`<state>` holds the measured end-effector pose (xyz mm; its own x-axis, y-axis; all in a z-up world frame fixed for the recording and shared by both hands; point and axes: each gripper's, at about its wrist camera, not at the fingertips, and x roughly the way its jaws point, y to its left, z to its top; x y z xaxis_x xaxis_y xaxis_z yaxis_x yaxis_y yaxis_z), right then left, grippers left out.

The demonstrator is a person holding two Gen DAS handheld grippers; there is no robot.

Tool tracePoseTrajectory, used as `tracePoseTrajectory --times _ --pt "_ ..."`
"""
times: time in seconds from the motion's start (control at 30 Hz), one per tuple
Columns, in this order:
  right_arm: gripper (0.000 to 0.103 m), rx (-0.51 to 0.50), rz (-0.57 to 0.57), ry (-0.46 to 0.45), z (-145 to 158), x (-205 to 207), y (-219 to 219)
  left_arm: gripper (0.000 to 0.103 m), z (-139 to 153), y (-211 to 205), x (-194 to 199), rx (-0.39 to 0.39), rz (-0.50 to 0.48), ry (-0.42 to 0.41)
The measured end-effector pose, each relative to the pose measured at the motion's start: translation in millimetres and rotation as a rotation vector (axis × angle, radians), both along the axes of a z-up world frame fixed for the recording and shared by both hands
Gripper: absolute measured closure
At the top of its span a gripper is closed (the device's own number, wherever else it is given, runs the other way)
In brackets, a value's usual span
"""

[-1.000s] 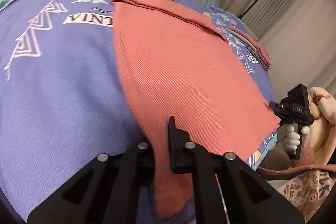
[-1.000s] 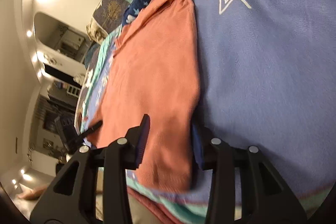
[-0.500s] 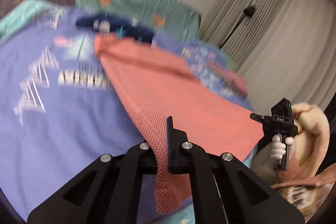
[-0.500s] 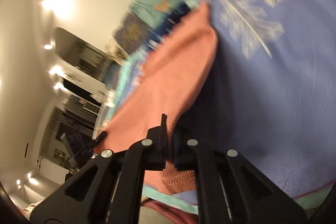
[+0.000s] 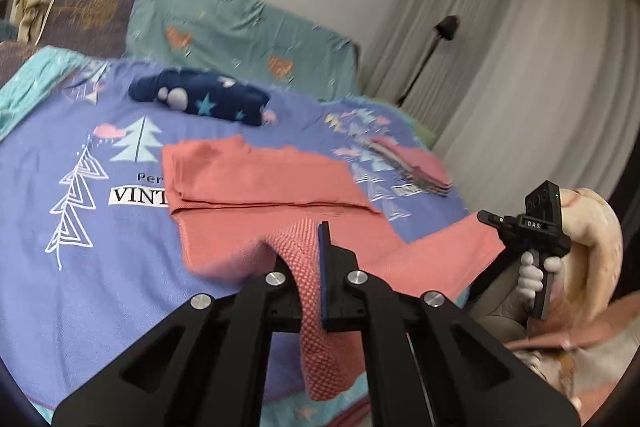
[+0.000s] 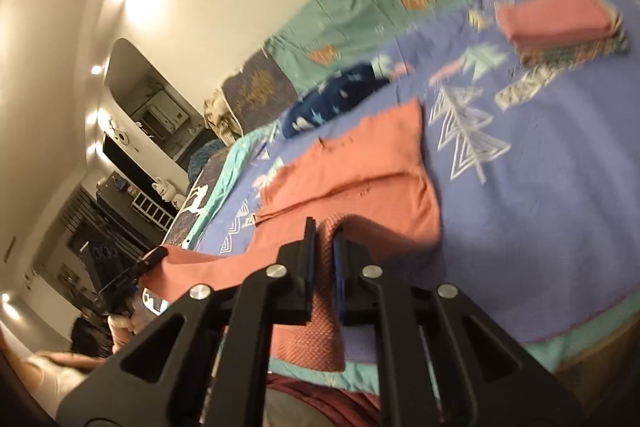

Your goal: Fold small clothes

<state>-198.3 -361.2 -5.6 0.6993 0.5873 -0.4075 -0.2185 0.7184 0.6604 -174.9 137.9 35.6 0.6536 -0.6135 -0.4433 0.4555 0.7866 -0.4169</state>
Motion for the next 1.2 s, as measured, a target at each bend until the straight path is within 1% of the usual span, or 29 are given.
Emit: tracePoseTrajectory --times 0.1,0.2,0.23,0.3,0.33,0.4,0.47,0.5,0.53,0.57,0.6,0.63,0.67,0.7,0.77,0.83,0.93,0.97,1.0,1.03,1.07,1.1,1.13,1.17,1.2 --pt "0.094 0.012 -0.009 -0.001 -4 32 3 0.101 -2 -2 30 0.002 0.007 0.012" --pt "0.094 0.02 -0.041 -0.019 3 66 4 0.101 1 -3 68 0.008 0.028 0.02" --pt "0.094 0.014 -0.06 -0.025 7 84 5 0.101 2 -3 81 0.007 0.032 0.027" --pt "0.094 0.006 -0.082 -0.027 12 108 7 0.101 3 -2 118 0.005 0.051 0.049" --pt "0.094 -0.005 -0.095 -0.027 13 128 9 0.101 3 -1 130 0.005 0.057 0.056" --pt "0.094 -0.02 -0.109 -0.02 10 154 12 0.101 -4 -1 172 0.008 0.086 0.086" --pt "0.094 -0.058 -0.132 0.007 -1 189 16 0.099 -17 -2 203 0.026 0.115 0.114" --pt "0.094 -0.078 -0.139 0.045 -14 209 19 0.096 -31 -4 223 0.051 0.145 0.137" --pt "0.093 -0.087 -0.135 0.071 -23 221 21 0.094 -38 -5 232 0.063 0.16 0.153" --pt "0.09 -0.099 -0.129 0.107 -37 235 24 0.09 -53 -6 247 0.078 0.18 0.189" --pt "0.086 -0.113 -0.128 0.147 -48 246 26 0.087 -66 -6 256 0.086 0.19 0.228" --pt "0.082 -0.123 -0.127 0.194 -61 254 26 0.086 -81 -5 264 0.089 0.198 0.279" --pt "0.074 -0.118 -0.117 0.215 -69 257 25 0.084 -88 -4 266 0.087 0.195 0.305" --pt "0.069 -0.113 -0.108 0.213 -71 256 25 0.08 -92 -2 266 0.086 0.189 0.316" --pt "0.068 -0.156 -0.09 0.191 -70 250 23 0.074 -92 2 259 0.097 0.176 0.308" --pt "0.067 -0.207 -0.059 0.181 -67 239 22 0.073 -89 6 248 0.103 0.149 0.301" --pt "0.066 -0.198 0.042 0.186 -66 225 25 0.074 -92 3 240 0.103 0.085 0.327" --pt "0.068 -0.208 0.066 0.183 -65 222 29 0.087 -95 1 240 0.107 0.069 0.34" --pt "0.086 -0.228 0.086 0.18 -65 221 34 0.096 -97 -1 242 0.108 0.056 0.35" --pt "0.097 -0.244 0.108 0.175 -64 224 39 0.1 -97 -3 247 0.096 0.045 0.358" --pt "0.099 -0.235 0.118 0.169 -62 228 41 0.1 -96 -4 250 0.079 0.04 0.353" --pt "0.099 -0.184 0.108 0.154 -58 237 40 0.1 -92 -5 254 0.045 0.041 0.338" --pt "0.099 -0.128 0.087 0.145 -54 246 35 0.1 -85 -2 264 -0.005 0.065 0.317" --pt "0.098 -0.062 0.055 0.139 -52 257 28 0.1 -79 4 274 -0.047 0.114 0.295" --pt "0.096 0.003 0.012 0.133 -51 268 19 0.099 -76 9 281 -0.078 0.155 0.282"
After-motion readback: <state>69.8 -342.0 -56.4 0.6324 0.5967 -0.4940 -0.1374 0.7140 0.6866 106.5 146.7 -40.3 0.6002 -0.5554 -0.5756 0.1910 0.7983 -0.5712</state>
